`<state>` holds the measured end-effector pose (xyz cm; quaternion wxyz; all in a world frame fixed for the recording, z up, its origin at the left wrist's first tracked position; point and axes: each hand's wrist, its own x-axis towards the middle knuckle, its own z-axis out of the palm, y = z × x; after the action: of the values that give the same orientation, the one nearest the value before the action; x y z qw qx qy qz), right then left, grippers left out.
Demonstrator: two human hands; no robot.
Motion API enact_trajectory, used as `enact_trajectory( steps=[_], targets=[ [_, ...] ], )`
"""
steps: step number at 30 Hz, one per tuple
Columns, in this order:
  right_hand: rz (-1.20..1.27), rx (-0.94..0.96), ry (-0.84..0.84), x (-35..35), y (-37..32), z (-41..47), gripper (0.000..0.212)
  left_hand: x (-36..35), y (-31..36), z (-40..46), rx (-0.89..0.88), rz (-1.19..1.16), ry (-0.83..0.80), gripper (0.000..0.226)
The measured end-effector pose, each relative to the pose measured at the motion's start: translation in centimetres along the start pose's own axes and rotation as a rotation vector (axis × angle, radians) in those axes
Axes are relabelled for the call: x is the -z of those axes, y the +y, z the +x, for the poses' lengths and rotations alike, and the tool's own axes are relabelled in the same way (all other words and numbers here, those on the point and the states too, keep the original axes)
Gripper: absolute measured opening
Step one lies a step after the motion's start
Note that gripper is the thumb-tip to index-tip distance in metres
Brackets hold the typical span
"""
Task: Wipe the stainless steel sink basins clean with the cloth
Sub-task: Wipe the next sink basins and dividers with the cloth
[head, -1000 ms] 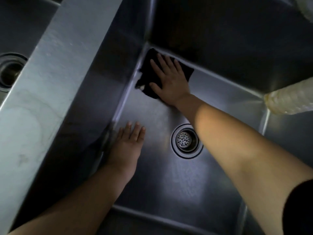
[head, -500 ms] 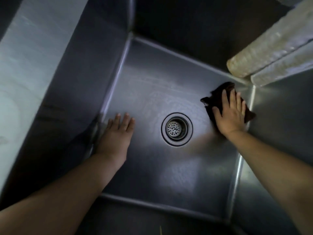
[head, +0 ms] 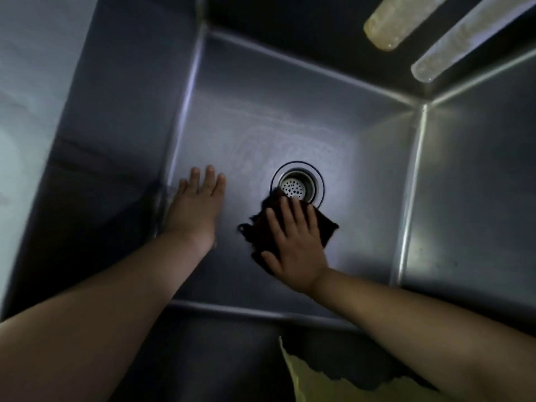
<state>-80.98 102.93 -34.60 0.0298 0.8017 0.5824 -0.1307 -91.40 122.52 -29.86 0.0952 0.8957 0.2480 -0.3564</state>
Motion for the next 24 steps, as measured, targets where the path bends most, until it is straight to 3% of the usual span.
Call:
enact_trajectory(
  steps=[4,9,14,18,24],
  targets=[
    [-0.017,0.255,-0.033,-0.5,-1.9,0.4,0.073,-0.2,-0.1,0.1,-0.003,-0.004,0.025,0.1],
    [-0.048,0.605,-0.109,-1.2,1.0,-4.0,0.067,0.5,0.2,-0.4,-0.008,0.022,0.007,0.116],
    [-0.144,0.696,-0.151,-1.0,8.2,-7.5,0.068,0.5,0.2,-0.7,-0.012,0.003,0.039,0.122],
    [-0.171,0.551,-0.151,0.3,13.1,-5.7,0.074,0.4,0.2,-0.7,-0.01,-0.022,0.065,0.122],
    [-0.205,-0.028,-0.128,3.1,17.6,-0.9,0.082,0.3,0.2,-0.6,-0.01,-0.02,0.053,0.125]
  ],
)
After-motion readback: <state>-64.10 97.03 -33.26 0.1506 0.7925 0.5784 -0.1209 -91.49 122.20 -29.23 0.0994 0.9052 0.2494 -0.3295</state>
